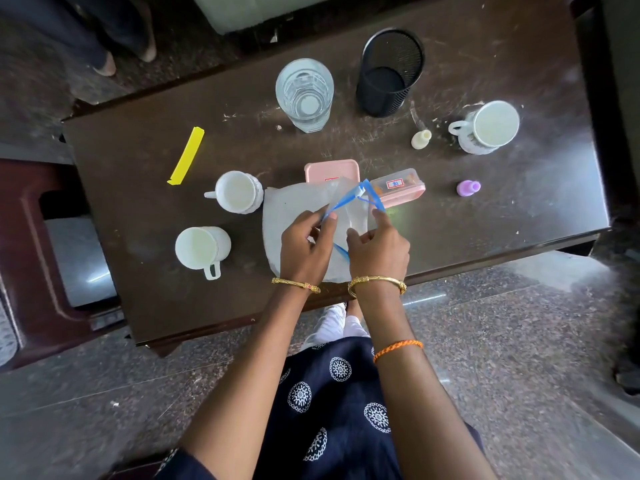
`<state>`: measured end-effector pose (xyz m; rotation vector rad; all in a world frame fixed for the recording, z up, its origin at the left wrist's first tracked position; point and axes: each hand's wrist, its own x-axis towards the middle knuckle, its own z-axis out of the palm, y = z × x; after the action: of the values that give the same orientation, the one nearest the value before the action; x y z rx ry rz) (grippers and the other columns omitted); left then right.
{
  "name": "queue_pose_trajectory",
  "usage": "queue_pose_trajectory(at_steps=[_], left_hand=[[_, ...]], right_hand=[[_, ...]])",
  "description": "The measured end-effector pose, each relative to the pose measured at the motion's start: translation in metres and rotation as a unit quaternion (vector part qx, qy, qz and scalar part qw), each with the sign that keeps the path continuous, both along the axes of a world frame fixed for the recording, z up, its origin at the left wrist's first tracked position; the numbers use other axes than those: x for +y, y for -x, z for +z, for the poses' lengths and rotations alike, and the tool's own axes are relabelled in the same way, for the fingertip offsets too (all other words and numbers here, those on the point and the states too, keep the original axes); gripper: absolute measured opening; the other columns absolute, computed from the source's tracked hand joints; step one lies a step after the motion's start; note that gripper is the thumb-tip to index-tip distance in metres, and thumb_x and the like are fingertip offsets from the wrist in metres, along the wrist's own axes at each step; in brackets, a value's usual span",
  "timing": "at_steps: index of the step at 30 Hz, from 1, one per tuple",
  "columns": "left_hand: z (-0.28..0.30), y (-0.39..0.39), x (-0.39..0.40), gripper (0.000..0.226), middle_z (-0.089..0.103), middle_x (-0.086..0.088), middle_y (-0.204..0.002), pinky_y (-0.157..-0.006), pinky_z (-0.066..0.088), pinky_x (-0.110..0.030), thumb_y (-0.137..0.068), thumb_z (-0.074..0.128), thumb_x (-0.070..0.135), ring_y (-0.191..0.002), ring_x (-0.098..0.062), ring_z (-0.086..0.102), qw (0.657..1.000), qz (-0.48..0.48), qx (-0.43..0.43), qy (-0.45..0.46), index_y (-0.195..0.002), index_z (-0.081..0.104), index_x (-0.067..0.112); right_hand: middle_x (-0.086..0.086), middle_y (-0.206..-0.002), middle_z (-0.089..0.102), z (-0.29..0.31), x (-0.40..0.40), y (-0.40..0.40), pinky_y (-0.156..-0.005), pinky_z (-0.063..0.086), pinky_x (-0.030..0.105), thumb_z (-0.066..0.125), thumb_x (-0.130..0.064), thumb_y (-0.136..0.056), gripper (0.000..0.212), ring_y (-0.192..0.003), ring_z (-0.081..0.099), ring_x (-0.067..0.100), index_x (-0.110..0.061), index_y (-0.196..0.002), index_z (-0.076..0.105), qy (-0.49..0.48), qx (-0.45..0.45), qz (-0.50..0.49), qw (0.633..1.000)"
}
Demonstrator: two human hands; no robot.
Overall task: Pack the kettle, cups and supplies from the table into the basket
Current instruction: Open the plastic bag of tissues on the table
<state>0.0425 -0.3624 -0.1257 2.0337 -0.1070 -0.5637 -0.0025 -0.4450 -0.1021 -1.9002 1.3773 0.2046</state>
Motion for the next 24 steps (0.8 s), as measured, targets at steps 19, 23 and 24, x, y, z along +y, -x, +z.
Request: queue_pose_trajectory(at_steps=[19,23,24], left_hand=[[-0.020,0.004,-0.024,0.027,0.051,-0.009,-0.128,-0.094,0.050,-0.039,-0.090,0.058,0.027,-0.120,-0.022,0.043,0.998,0.033,0.014,-0.043,-0.098,0.072,0.006],[-0.019,0.005,-0.026,0.030,0.053,-0.010,-0.122,-0.090,0.052,-0.042,-0.091,0.056,0.031,-0.113,-0.023,0.046,0.997,0.032,-0.007,-0.072,-0.094,0.073,0.007],[-0.018,0.005,-0.026,0.031,0.054,-0.011,-0.117,-0.087,0.053,-0.042,-0.091,0.055,0.031,-0.109,-0.023,0.048,0.997,0.035,-0.016,-0.072,-0.092,0.073,0.006]], right_hand=[[0.011,-0.099,0.063,-0.015,-0.002,-0.003,-0.059,0.037,0.029,0.061,-0.022,-0.088,0.016,-0.076,0.062,0.034,-0.012,-0.096,0.070,0.109,-0.021,0.022,0.994],[0.015,-0.096,0.062,-0.016,0.003,-0.002,-0.056,0.035,0.029,0.065,-0.013,-0.084,0.009,-0.073,0.060,0.035,-0.007,-0.089,0.070,0.118,-0.084,0.054,0.988],[0.016,-0.094,0.061,-0.017,0.003,-0.001,-0.056,0.039,0.030,0.067,-0.010,-0.082,0.008,-0.074,0.060,0.035,-0.005,-0.086,0.070,0.108,-0.112,0.067,0.986]])
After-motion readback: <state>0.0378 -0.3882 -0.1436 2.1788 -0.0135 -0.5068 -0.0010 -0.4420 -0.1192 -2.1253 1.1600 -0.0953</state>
